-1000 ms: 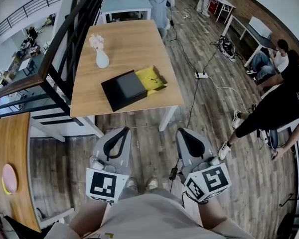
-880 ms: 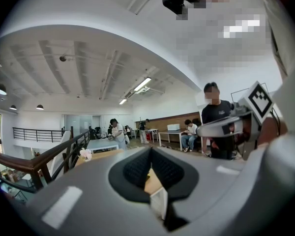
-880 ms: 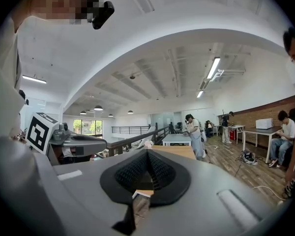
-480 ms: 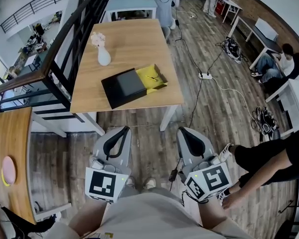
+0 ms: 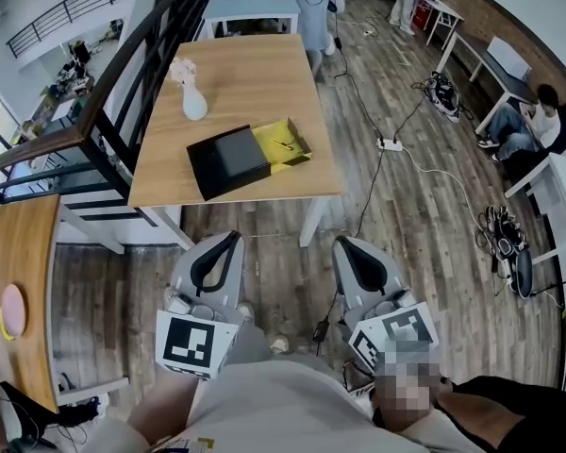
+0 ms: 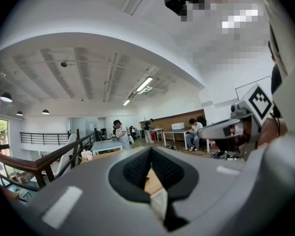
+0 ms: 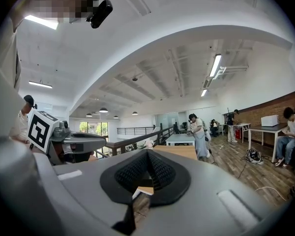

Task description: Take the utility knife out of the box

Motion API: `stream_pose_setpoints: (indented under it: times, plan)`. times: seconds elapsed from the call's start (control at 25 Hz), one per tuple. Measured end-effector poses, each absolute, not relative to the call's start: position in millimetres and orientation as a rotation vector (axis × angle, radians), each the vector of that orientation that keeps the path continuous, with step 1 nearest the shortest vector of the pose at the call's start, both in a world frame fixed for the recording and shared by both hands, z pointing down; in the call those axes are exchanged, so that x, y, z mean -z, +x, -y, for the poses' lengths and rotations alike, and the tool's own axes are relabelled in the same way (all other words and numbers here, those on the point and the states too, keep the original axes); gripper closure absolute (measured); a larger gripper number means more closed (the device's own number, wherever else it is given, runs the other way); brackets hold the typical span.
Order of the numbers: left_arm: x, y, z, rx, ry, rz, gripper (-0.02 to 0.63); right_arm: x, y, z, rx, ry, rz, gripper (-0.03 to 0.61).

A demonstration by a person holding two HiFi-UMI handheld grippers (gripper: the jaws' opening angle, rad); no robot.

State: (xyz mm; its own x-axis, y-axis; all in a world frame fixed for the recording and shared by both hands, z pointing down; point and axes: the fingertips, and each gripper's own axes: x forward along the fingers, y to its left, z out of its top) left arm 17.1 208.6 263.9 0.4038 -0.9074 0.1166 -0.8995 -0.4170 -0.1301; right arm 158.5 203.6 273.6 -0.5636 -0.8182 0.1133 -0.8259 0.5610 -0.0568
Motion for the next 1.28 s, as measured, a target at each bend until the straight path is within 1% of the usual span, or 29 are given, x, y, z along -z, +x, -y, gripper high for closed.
stream_pose_setpoints:
  times: [0.2,0.68,1.28]
  plan:
    - [-264,25,-207,0.281,-2.594,-1.649,0.612,-274,167,-203,-0.162,1.437,2.717,0.578]
    - [-274,19,-168,0.246,-2.624,-1.624,0.612,-287,157,-166,-0.152,1.430,2.684,0.578]
    - [-297,-20,-36,0.279,-2.688,-1.593,0.612,-305,114,-37,-0.190,1.423,2.624,0.578]
